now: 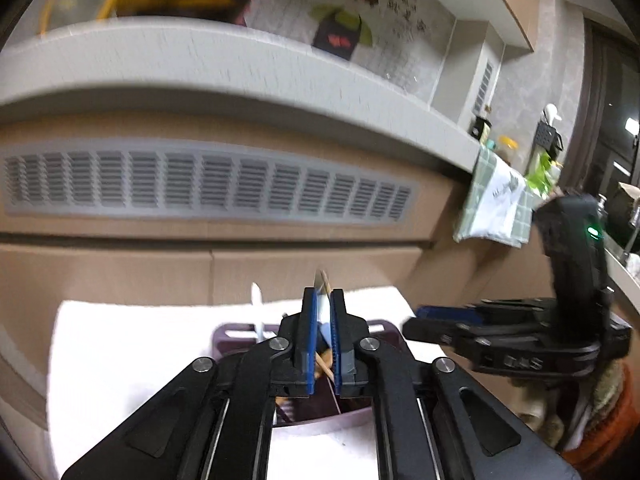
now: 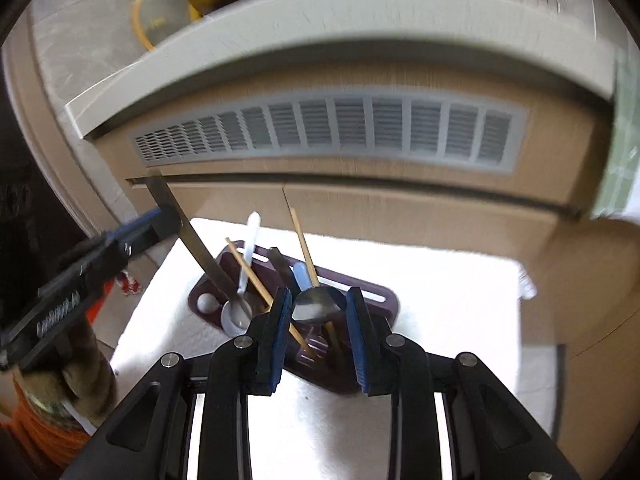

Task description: Organize utensils

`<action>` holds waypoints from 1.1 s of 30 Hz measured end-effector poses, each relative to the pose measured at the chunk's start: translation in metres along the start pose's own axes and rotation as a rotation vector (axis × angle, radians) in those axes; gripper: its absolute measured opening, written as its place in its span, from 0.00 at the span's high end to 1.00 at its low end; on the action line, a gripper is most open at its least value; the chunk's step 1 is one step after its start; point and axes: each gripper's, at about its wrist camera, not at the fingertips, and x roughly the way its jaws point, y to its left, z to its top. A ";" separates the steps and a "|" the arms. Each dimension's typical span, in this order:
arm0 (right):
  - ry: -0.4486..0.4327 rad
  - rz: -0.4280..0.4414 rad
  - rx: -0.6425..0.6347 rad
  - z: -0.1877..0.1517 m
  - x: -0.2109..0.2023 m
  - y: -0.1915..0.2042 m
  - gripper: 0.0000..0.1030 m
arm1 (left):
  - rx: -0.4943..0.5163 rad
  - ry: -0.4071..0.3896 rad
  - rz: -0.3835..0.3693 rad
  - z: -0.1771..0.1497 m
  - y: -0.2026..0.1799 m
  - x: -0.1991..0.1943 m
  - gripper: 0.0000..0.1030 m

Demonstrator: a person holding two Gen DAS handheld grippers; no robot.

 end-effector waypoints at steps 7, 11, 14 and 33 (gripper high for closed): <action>-0.096 -0.010 0.036 -0.020 0.007 -0.013 0.75 | -0.024 0.005 0.034 -0.024 0.006 -0.006 0.68; -0.254 -0.013 -0.009 -0.037 -0.028 -0.007 0.73 | -0.035 -0.050 0.099 -0.048 -0.002 -0.037 0.67; -0.313 0.004 -0.023 -0.050 -0.053 0.003 0.73 | -0.017 -0.070 0.160 -0.070 -0.016 -0.066 0.67; -0.388 -0.102 -0.048 -0.250 -0.113 0.092 0.73 | 0.059 -0.068 0.424 -0.214 -0.107 -0.184 0.67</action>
